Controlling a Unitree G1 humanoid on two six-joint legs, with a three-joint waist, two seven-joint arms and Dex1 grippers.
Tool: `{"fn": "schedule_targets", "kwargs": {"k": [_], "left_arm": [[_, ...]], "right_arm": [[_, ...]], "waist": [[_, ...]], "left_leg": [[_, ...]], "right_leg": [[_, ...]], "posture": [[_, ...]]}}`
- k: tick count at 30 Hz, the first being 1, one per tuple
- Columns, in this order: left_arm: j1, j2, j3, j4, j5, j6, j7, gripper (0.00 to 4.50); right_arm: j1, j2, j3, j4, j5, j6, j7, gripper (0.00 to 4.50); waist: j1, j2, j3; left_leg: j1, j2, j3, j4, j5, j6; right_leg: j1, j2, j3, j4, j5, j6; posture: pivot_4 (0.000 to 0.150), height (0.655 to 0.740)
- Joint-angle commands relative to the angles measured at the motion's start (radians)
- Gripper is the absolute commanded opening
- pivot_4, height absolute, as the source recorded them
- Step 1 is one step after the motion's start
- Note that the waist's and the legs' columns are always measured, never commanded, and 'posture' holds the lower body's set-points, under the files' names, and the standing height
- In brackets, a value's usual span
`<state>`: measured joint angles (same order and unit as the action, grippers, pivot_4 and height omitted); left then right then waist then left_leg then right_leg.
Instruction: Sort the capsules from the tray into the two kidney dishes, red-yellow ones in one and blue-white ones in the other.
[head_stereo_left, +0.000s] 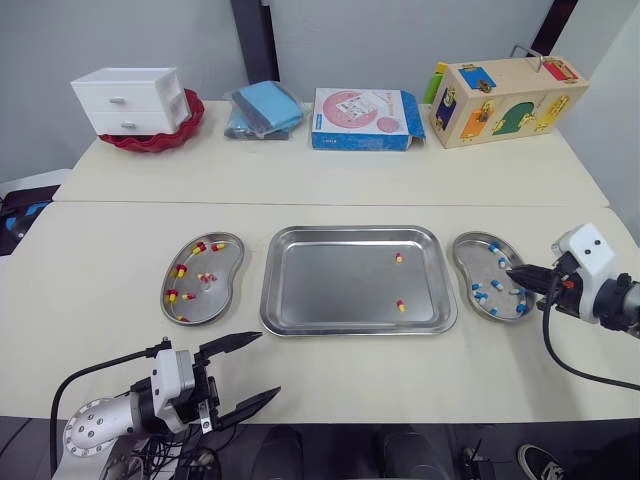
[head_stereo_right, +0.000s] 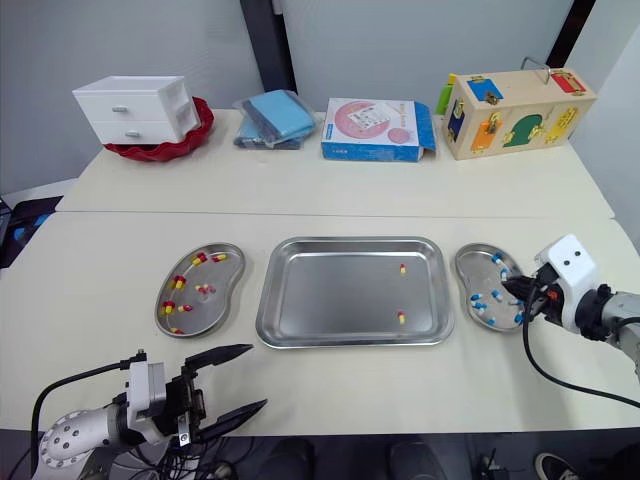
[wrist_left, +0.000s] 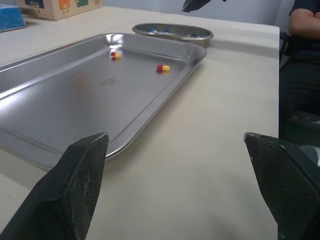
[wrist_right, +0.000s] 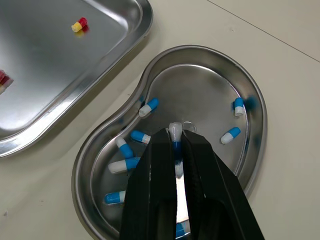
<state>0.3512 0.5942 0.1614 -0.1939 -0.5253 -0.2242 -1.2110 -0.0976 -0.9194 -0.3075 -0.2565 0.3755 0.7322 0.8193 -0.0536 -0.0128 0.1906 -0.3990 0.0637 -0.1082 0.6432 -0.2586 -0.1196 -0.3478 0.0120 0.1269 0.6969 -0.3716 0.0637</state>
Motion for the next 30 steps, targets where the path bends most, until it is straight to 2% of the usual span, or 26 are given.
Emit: {"fn": "schedule_targets", "kwargs": {"k": [1,5,7,10,16,20,26,30], "left_arm": [[0.004,0.002,0.002,-0.012,-0.005,-0.010,-0.005,4.50],[0.005,0.005,0.006,-0.014,-0.005,-0.009,-0.003,4.50],[0.006,0.006,0.006,-0.016,-0.004,-0.007,-0.002,4.50],[0.007,0.006,0.004,-0.020,-0.004,-0.004,0.000,4.50],[0.005,0.005,0.003,-0.020,-0.003,-0.004,0.000,4.50],[0.008,0.007,0.006,-0.024,-0.002,0.000,0.005,4.50],[0.016,0.017,0.023,-0.027,-0.005,0.016,0.017,4.50],[0.015,0.026,0.033,-0.026,-0.009,0.024,0.022,4.50]], "right_arm": [[-0.016,-0.005,-0.009,0.011,-0.011,-0.030,-0.015,0.01],[-0.018,-0.006,-0.003,0.015,-0.007,-0.038,-0.021,0.01],[-0.015,-0.008,-0.002,0.014,-0.004,-0.043,-0.019,0.68],[-0.008,-0.010,-0.002,0.014,-0.005,-0.048,-0.018,1.39],[0.005,-0.014,-0.021,0.011,0.001,-0.050,-0.012,3.09],[0.078,-0.028,-0.083,-0.011,0.027,-0.085,0.049,4.43],[0.293,-0.009,-0.219,-0.110,0.112,-0.213,0.246,4.47],[0.415,0.043,-0.267,-0.193,0.161,-0.282,0.314,4.47]], "waist": [[0.000,0.000,0.000],[0.001,0.000,0.000],[0.001,0.000,0.000],[0.001,0.000,0.000],[0.001,0.000,0.000],[0.004,0.000,0.000],[0.019,0.000,0.000],[0.021,0.000,0.000]], "left_leg": [[0.000,0.000,0.000,0.000,0.000,0.000],[0.000,0.000,0.000,0.000,0.000,0.000],[0.000,0.000,0.000,0.000,0.000,0.000],[0.000,0.000,0.000,0.000,0.000,0.000],[0.000,0.000,0.000,0.000,0.000,0.000],[0.000,0.000,0.000,0.000,0.000,0.000],[0.001,0.000,-0.001,0.000,0.000,0.000],[0.005,0.000,-0.001,0.000,0.000,0.000]], "right_leg": [[0.000,0.000,0.000,0.000,0.000,0.000],[0.000,0.000,0.000,0.000,0.000,0.000],[0.000,0.000,0.000,0.000,0.000,0.000],[0.000,0.000,0.000,0.000,0.000,0.000],[0.000,0.000,0.000,0.000,0.000,0.000],[0.001,0.000,0.000,0.000,0.000,0.000],[0.003,0.000,-0.001,0.000,0.000,0.000],[0.007,0.000,-0.001,-0.001,0.000,0.000]], "posture": [[0.150,0.7400],[0.150,0.7400],[0.150,0.7400],[0.150,0.7400],[0.150,0.7400],[0.150,0.7400],[0.150,0.7400],[0.150,0.7400]]}}
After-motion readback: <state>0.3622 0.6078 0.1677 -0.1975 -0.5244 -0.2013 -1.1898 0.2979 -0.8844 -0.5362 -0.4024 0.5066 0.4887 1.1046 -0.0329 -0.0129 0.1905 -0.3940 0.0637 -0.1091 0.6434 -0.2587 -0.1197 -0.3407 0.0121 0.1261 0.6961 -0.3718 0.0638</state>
